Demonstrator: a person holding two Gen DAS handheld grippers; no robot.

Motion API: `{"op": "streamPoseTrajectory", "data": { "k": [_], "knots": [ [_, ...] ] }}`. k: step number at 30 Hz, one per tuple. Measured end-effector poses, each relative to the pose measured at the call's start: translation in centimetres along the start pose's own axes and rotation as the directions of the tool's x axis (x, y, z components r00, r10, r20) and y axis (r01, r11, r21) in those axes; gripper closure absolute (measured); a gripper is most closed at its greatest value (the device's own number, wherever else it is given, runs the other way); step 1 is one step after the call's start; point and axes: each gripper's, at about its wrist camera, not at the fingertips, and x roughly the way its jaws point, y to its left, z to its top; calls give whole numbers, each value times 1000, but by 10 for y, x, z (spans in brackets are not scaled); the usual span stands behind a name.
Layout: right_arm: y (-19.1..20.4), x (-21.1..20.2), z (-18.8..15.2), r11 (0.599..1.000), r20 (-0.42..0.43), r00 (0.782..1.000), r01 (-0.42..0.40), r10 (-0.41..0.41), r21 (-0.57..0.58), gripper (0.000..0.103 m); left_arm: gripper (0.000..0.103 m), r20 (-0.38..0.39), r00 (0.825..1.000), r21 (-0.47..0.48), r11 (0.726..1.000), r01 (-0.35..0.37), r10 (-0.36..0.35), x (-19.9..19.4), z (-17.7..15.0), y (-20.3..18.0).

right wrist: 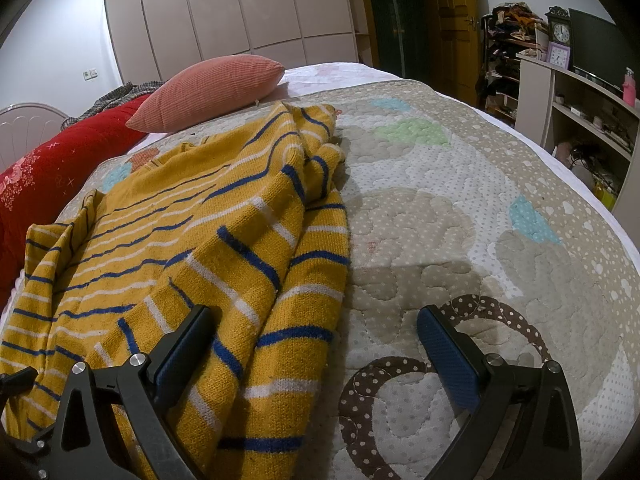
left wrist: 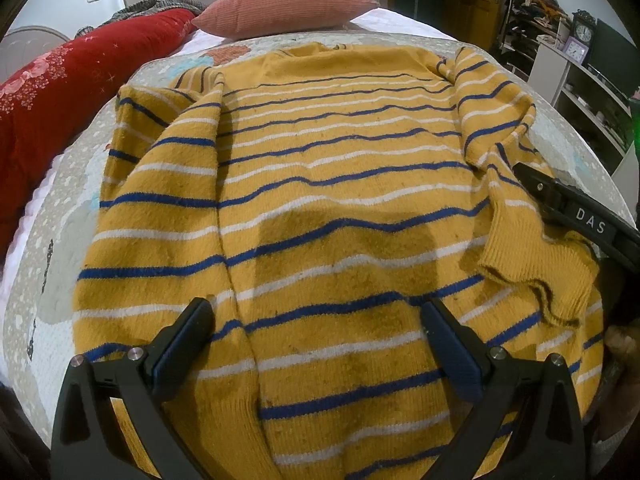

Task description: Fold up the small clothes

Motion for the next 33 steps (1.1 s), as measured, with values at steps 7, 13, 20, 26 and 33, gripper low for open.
{"op": "streamPoseTrajectory", "data": {
  "k": [7, 13, 20, 26, 33],
  "knots": [
    [0, 0, 0, 1000, 0, 1000, 0, 0, 0, 0, 0, 15, 1000, -6, 1000, 2, -2, 0, -1, 0],
    [0, 0, 0, 1000, 0, 1000, 0, 0, 0, 0, 0, 3, 1000, -14, 1000, 22, -22, -3, 0, 1],
    [0, 0, 0, 1000, 0, 1000, -1, 1, 0, 0, 0, 69, 993, -49, 994, 102, -98, -34, 3, 20],
    [0, -1, 0, 1000, 2, 1000, -5, 5, 2, 0, 0, 155, 988, -202, 979, 30, 2, -67, 11, 99],
    [0, 0, 0, 1000, 2, 1000, -5, 5, 2, 0, 25, 96, 993, -300, 950, 89, -63, -49, 0, 148]
  ]
}}
